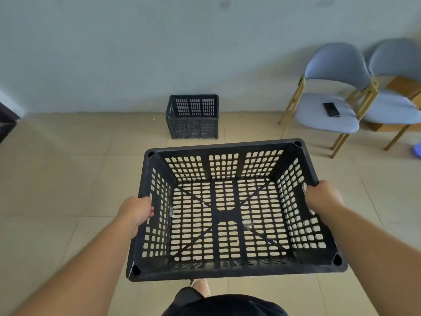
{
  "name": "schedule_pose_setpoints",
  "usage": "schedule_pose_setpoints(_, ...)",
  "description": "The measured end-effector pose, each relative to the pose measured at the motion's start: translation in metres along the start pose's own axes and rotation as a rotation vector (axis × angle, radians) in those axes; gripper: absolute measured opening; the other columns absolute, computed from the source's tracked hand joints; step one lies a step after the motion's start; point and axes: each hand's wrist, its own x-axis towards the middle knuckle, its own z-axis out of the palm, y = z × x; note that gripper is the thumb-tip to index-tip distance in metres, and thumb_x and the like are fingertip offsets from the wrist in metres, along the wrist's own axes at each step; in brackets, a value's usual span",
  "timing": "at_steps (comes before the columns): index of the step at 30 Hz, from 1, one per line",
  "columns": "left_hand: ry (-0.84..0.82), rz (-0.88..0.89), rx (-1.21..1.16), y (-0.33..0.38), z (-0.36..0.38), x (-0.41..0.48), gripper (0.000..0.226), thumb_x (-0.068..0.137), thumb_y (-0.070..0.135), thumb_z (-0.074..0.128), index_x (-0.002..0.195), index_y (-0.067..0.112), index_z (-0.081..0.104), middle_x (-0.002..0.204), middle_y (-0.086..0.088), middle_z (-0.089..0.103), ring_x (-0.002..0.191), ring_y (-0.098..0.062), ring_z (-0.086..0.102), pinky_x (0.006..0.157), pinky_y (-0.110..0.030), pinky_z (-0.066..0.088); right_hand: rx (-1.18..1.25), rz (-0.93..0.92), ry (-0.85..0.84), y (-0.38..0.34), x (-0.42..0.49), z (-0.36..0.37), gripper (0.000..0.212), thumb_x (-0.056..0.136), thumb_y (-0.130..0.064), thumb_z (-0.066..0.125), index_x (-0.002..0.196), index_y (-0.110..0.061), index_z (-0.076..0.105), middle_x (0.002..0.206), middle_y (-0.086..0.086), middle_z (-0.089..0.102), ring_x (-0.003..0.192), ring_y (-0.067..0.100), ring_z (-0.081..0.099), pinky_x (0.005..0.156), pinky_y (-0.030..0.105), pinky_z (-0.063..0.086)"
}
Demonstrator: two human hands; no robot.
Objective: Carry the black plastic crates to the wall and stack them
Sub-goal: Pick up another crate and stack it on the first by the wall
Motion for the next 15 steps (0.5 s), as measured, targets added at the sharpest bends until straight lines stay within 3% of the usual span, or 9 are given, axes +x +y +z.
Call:
schedule_pose_setpoints(5,-0.018,-0.025,-0.041,0.041,-0.038,0.069,0.034,0.105,0.019,0.044,0.119,-0.004,0.066,0.092,-0.008,0.069,0.078,-0.018,0.064,0.064,-0.032,0.038,-0.026,-0.024,0.01,-0.087,0.032,0.032,0.032,0.098,-0.023,0.049,0.119,0.0,0.056,0.102,0.022,0.065,0.09,0.041,0.063,0.082,0.05,0.057)
schedule_pose_setpoints(10,-0.023,-0.034,-0.066,0.093,-0.055,0.138,0.037,0.106,0.02,0.042,0.124,-0.005,0.064,0.091,-0.007,0.066,0.076,-0.016,0.06,0.074,-0.033,0.038,-0.036,-0.031,0.037,-0.159,0.07,0.055,0.037,0.099,-0.026,0.047,0.125,0.0,0.055,0.109,0.024,0.064,0.097,0.044,0.062,0.087,0.052,0.055)
schedule_pose_setpoints(15,-0.003,-0.022,-0.04,0.153,-0.054,0.202,0.033,0.105,0.018,0.044,0.119,-0.003,0.065,0.091,-0.008,0.067,0.077,-0.018,0.062,0.061,-0.031,0.038,-0.013,-0.004,0.031,-0.215,0.126,0.071,0.034,0.099,-0.023,0.047,0.121,0.001,0.058,0.108,0.023,0.065,0.097,0.043,0.063,0.088,0.053,0.055)
